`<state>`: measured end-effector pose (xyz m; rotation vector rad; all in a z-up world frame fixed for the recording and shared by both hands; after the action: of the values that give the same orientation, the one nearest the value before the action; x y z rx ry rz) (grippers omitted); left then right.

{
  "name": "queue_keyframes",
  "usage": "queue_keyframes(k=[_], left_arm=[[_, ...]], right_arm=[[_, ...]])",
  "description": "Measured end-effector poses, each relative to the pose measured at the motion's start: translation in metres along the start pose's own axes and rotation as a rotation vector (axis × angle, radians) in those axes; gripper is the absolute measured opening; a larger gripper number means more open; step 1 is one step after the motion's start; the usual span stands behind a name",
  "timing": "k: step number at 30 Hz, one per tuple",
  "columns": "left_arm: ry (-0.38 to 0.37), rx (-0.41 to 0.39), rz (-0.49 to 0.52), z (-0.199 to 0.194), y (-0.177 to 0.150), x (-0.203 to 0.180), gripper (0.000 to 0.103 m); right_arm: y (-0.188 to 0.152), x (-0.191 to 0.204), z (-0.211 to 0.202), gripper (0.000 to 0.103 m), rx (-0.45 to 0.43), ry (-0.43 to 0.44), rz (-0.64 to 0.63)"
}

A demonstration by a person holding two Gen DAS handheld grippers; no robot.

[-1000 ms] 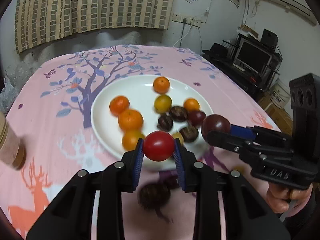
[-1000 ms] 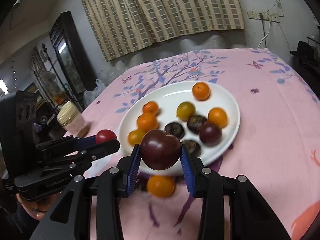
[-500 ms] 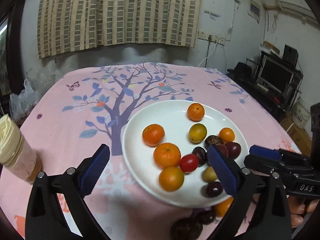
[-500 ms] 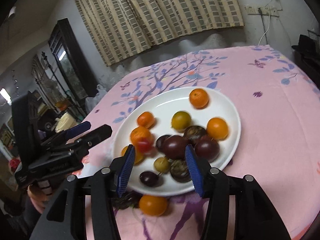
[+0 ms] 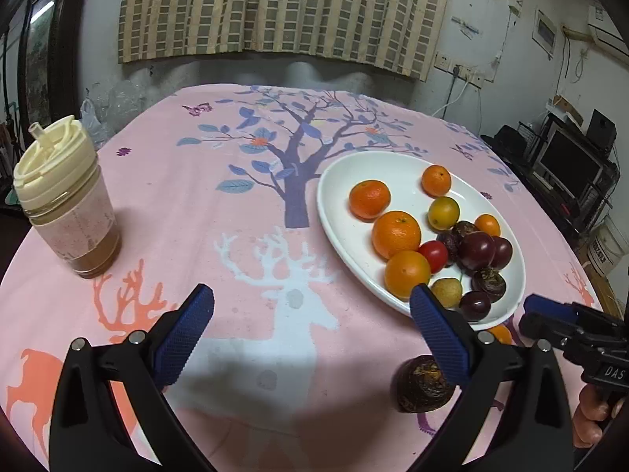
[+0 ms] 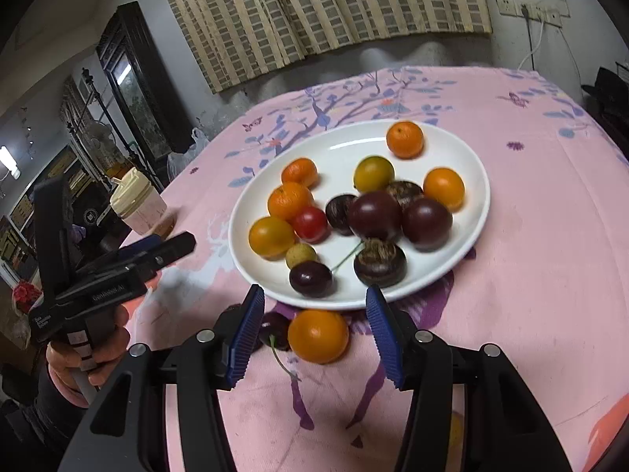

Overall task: Organize fruits
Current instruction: 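Grasp a tangerine with the right tool while the left tool grasps a mangosteen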

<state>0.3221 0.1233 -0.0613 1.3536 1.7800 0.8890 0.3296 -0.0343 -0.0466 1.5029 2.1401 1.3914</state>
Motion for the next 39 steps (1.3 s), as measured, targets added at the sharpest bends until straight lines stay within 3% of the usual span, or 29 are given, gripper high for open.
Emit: queue_keyframes(k=[4,16,24,28,39], left_arm=[[0.005,0.011,-0.010,-0.001,-0.003,0.002,0.098],[0.010,0.002,0.021,-0.007,-0.005,-0.001,0.098],[0.012,0.009,0.025,-0.007,-0.006,-0.002,0.098],[0.012,0.011,0.025,-0.007,-0.007,-0.001,0.098],[-0.009,0.032,0.038,-0.005,-0.014,-0.005,0.098]], right_arm=[[-0.013,0.000,0.009,0.054,0.075,0.033,0.027],[-0.024,-0.005,0.020,0.054,0.113,-0.007,0.007],[-0.025,-0.005,0.022,0.048,0.119,-0.012,0.003],[-0.027,-0.002,0.023,0.040,0.124,0.005,-0.001],[-0.023,0.004,0.011,0.040,0.100,0.021,-0.006]])
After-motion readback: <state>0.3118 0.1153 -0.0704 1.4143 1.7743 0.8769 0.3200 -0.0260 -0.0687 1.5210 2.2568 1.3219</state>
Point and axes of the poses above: each gripper's, at about its wrist camera, not at the fingertips, and z roughly the way its jaws point, x to its left, y to its top, the point moved 7 cm from there along z, roughly the way its jaws point, and after that the axes turned 12 degrees about -x, right-handed, at the moved point
